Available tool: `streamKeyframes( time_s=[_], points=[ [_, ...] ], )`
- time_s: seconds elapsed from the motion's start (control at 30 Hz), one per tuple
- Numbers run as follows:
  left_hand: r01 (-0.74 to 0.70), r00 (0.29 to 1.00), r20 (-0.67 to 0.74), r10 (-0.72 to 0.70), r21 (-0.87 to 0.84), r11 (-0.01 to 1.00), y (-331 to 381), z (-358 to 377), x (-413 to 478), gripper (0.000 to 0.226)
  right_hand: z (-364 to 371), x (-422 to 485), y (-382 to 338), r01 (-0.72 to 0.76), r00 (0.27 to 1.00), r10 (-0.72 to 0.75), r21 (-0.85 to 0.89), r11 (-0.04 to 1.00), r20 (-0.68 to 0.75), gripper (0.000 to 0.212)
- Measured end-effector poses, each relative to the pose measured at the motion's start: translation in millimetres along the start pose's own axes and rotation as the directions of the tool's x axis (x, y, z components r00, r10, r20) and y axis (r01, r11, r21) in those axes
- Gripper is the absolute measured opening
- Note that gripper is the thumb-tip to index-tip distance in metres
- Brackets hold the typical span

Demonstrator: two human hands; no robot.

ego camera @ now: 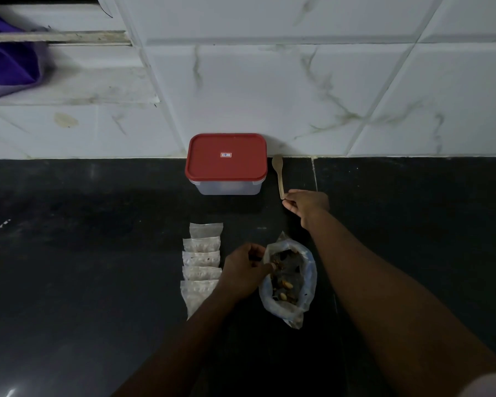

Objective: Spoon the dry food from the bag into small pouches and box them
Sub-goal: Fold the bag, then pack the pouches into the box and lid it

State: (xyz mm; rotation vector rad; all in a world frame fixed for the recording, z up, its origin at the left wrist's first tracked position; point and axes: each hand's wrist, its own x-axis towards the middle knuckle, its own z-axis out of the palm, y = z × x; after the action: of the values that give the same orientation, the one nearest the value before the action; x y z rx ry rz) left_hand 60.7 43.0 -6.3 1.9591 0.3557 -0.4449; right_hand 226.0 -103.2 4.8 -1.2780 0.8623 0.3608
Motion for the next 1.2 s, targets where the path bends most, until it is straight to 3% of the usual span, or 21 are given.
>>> streamKeyframes(
  time_s=[0.17,0.47,0.63,0.77,0.93,1.2],
  points=[
    [0.004,1.0,-0.002,-0.004,-0.007,1.0,2,0,-1,0.028,-11,-8,6,0.029,1.0,-0.028,-0.05,0.998,0.012,0.021],
    [0.043,0.999,-0.01,-0.043,-0.026,0.999,3,2,-3,0.029,-62,-59,35,0.296,0.955,-0.253,-0.454,0.84,0.154,0.015],
    [0.166,0.986,0.044,-0.161,-0.142,0.976,6,1,-2,0.021,-106,-81,65,0.24,0.971,-0.199,-0.467,0.851,0.135,0.029],
    [0.309,0.949,0.15,-0.276,-0.287,0.907,13,-1,-9,0.022,-125,-96,82,0.079,0.994,-0.041,-0.433,0.898,0.097,0.03],
    [0.302,0.951,0.178,-0.254,-0.339,0.891,21,-1,-25,0.019,-130,-117,83,-0.008,0.979,0.089,-0.407,0.913,0.181,0.024],
    [0.198,0.98,0.074,-0.184,-0.315,0.928,19,4,-37,0.022,-130,-132,76,0.168,0.983,-0.11,-0.478,0.862,0.148,0.021]
  ],
)
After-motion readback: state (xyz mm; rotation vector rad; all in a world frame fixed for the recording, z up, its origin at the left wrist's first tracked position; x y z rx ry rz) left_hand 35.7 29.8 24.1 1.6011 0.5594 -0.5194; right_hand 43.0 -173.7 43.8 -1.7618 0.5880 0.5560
